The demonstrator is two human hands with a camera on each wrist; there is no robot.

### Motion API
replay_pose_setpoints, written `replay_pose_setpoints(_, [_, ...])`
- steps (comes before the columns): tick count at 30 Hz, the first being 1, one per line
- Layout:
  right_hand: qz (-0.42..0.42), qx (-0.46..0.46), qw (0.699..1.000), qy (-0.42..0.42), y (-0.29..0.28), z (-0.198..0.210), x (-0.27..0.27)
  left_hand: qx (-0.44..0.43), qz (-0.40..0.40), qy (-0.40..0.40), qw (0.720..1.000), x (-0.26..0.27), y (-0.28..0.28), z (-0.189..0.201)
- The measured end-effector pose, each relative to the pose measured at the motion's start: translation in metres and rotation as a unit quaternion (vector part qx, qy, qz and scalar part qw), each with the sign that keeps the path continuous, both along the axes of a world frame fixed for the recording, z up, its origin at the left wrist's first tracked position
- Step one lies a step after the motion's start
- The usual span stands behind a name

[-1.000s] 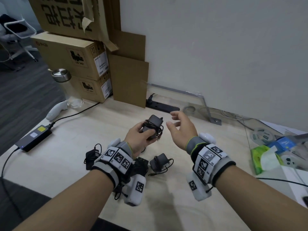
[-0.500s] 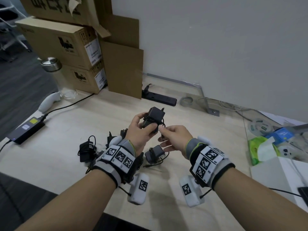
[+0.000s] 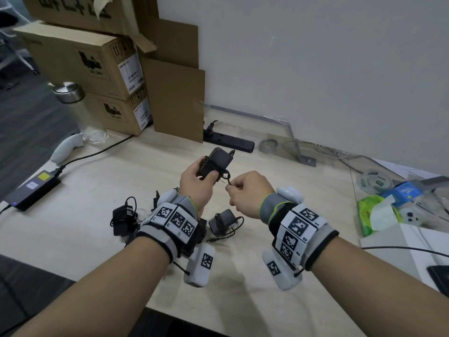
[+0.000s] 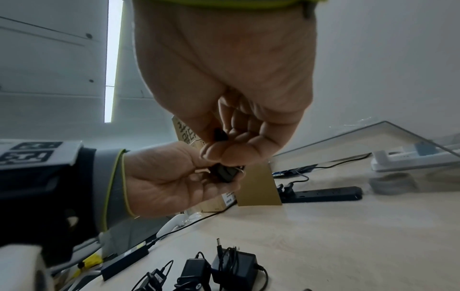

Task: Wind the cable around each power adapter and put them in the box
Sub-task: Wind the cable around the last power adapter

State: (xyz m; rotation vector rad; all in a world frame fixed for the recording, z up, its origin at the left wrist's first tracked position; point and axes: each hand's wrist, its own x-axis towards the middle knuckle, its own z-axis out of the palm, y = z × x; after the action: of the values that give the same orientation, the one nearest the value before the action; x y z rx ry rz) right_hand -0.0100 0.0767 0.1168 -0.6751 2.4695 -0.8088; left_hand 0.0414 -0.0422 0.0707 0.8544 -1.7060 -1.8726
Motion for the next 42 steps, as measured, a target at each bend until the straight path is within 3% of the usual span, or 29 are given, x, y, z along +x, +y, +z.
replay_pose_setpoints(5, [0.036, 0.016, 0.998, 0.041, -0.005, 0.008, 0.006, -0.067, 0.050, -0.014, 0.996, -0.002, 0.000, 0.002])
replay_pose_setpoints(9, [0.053, -0.005, 0.998, 0.027, -0.003, 0.005, 0.005, 0.070, 0.061, 0.016, 0.996, -0.004, -0.002, 0.001])
replay_pose_setpoints(13, [0.032, -0.071, 0.996, -0.049, -0.001, 0.001, 0.002, 0.209, 0.001, 0.062, 0.976, -0.003, -0.008, 0.010])
replay_pose_setpoints(18, [-0.049, -0.124, 0.984, -0.114, 0.002, -0.004, -0.007, 0.232, -0.049, 0.075, 0.969, 0.001, -0.009, 0.010])
replay_pose_setpoints(25, [-0.139, -0.169, 0.968, -0.124, 0.011, -0.021, -0.013, 0.242, -0.097, 0.073, 0.963, 0.010, 0.006, -0.003])
replay_pose_setpoints(30, [-0.132, -0.144, 0.973, -0.119, 0.026, -0.040, -0.015, 0.172, -0.139, -0.030, 0.975, 0.014, 0.031, -0.022])
replay_pose_setpoints(33, [-0.143, -0.121, 0.969, -0.164, 0.040, -0.053, -0.015, 0.109, -0.165, -0.081, 0.977, 0.017, 0.044, -0.033])
replay_pose_setpoints(42, [-0.134, -0.059, 0.957, -0.249, 0.072, -0.107, 0.004, -0.076, -0.217, -0.225, 0.947, 0.046, 0.064, -0.086])
